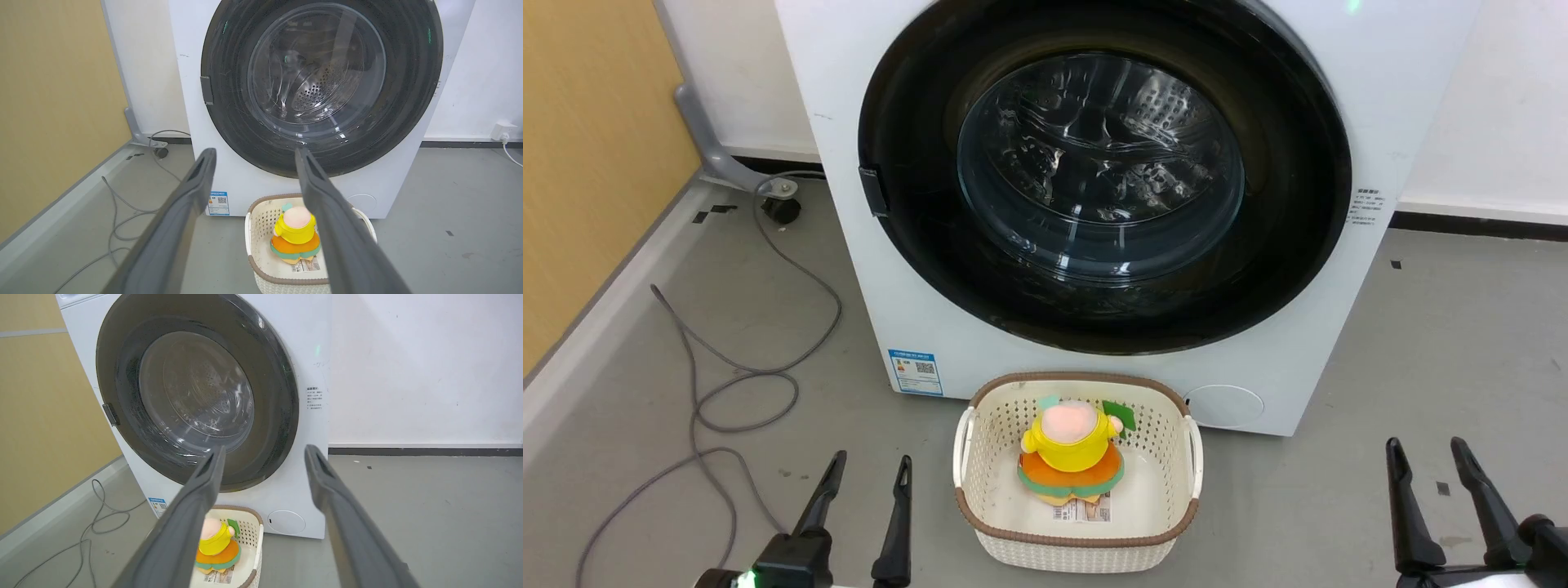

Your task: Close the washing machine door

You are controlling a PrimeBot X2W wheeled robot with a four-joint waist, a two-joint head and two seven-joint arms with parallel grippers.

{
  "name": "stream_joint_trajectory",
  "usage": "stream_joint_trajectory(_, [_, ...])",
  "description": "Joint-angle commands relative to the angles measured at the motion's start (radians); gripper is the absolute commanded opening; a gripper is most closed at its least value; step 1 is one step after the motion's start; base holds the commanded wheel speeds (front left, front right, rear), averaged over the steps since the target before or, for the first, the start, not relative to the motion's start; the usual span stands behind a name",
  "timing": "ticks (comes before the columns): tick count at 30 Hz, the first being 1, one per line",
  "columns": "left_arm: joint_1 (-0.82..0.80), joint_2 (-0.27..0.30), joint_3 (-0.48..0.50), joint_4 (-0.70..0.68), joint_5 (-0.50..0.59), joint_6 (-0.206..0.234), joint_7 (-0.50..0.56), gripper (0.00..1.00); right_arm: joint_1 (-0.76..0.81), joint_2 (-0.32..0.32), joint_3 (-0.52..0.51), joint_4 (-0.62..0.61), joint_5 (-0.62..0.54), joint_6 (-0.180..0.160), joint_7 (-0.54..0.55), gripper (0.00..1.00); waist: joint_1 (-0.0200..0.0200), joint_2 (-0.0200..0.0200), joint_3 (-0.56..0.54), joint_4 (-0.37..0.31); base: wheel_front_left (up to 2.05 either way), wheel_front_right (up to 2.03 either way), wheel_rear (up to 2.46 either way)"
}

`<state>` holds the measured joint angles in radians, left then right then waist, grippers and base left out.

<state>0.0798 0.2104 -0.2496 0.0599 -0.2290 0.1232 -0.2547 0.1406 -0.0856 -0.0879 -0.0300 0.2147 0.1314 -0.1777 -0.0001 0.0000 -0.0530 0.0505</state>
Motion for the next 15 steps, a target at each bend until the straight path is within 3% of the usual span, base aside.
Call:
stream_joint_trajectory(1, [0.009,0.004,-0.002,0.002,0.004,-0.001,0.000,1.00,0.018,0.008,-0.003,-0.008,-0.004,-0.001,-0.002,1.00,0.0001,0.0000,0.000,0.001,0.00,0.00,0.00])
stream_joint_trajectory(14, [-0.003,0.008,-0.019,0.002,0.006,0.001,0.002,1.00,0.025,0.026,-0.009,-0.012,-0.022,-0.001,-0.005,1.00,0.0001,0.0000,0.004,0.011,0.00,0.00,0.00])
stream_joint_trajectory(15, [0.000,0.002,-0.019,0.003,0.000,0.000,0.000,0.00,0.009,0.021,-0.006,-0.009,-0.014,0.000,0.000,0.00,0.0001,0.0000,0.004,0.011,0.00,0.00,0.00])
